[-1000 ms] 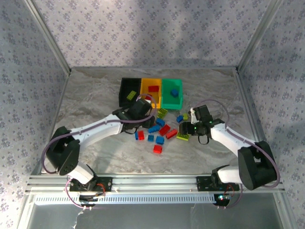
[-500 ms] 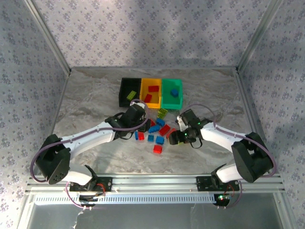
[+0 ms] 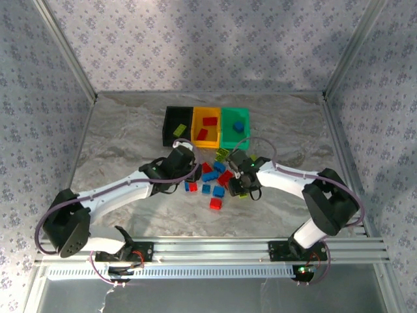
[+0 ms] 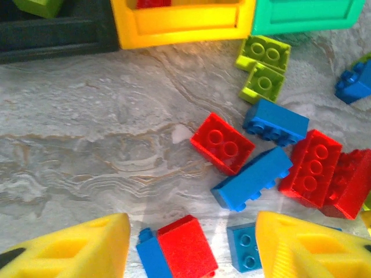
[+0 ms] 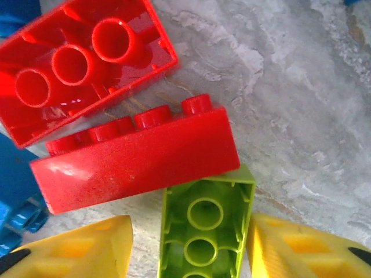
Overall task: Sort the legos into containers by color
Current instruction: Pick up the lego from the center of the table.
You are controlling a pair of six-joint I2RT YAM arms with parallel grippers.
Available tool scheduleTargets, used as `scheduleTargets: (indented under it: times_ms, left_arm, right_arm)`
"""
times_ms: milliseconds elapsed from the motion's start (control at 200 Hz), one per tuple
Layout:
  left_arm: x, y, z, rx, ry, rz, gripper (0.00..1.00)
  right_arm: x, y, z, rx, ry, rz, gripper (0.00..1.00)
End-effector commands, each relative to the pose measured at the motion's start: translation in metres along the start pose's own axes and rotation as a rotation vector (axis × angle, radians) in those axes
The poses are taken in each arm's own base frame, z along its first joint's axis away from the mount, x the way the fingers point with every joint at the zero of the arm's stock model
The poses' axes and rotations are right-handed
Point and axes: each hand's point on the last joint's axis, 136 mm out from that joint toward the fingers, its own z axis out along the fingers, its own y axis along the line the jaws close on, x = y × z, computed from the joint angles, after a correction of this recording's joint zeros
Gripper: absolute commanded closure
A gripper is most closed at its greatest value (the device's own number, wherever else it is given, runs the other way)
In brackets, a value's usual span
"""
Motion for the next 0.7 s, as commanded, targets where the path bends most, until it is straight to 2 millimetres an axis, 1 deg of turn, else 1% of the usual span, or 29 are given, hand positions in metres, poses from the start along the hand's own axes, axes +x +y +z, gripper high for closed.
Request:
scheduleTargets:
  times_ms: [0,30,115,125,155,245,315,375,420,495,540,590,655,695]
  left_arm:
    - [0.003,0.035,-0.003,-0.131,-0.003,-0.038,0.4]
    - [0.006,0.042,-0.002,-0.149,0.009,-0.051,0.4]
    - [0.01,0.054,-0.001,-0.157,0.018,-0.085,0.4]
    - [0.009,0.055,-0.001,-0.157,0.016,-0.088,0.4]
    - [0.009,0.059,-0.003,-0.156,0.011,-0.097,0.4]
    - [0.004,0.069,-0.01,-0.154,-0.017,-0.118,0.4]
    - [-0.001,0.079,-0.019,-0.162,-0.041,-0.135,0.41]
    - [-0.003,0.093,-0.026,-0.193,-0.064,-0.158,0.4]
    - [-0.004,0.104,-0.031,-0.223,-0.08,-0.181,0.38]
    - [-0.002,0.12,-0.034,-0.251,-0.096,-0.205,0.38]
    - [0.0,0.131,-0.035,-0.268,-0.098,-0.227,0.38]
    - [0.002,0.141,-0.035,-0.272,-0.093,-0.255,0.38]
    - [0.005,0.149,-0.031,-0.253,-0.08,-0.292,0.38]
    - [0.005,0.153,-0.029,-0.241,-0.074,-0.307,0.38]
  right_arm:
    - [0.004,-0.009,-0.003,0.079,0.019,-0.002,0.54]
    - [0.003,-0.007,-0.005,0.074,0.014,-0.001,0.59]
    - [0.0,-0.006,-0.01,0.071,-0.007,0.006,0.67]
    - [0.004,-0.007,-0.01,0.077,0.008,0.005,0.68]
    - [0.004,-0.008,-0.013,0.079,0.006,0.009,0.7]
    - [-0.001,-0.008,-0.026,0.074,-0.03,0.021,0.71]
    - [-0.009,-0.005,-0.041,0.044,-0.089,0.028,0.71]
    - [-0.016,-0.001,-0.055,0.017,-0.132,0.031,0.71]
    - [-0.023,0.0,-0.067,0.007,-0.165,0.035,0.71]
    - [-0.036,0.002,-0.083,0.002,-0.202,0.037,0.73]
    - [-0.046,0.007,-0.092,-0.01,-0.219,0.031,0.73]
    - [-0.059,0.016,-0.1,-0.035,-0.245,0.022,0.73]
    - [-0.077,0.03,-0.105,-0.079,-0.268,0.017,0.73]
    - [-0.087,0.04,-0.104,-0.11,-0.271,0.014,0.74]
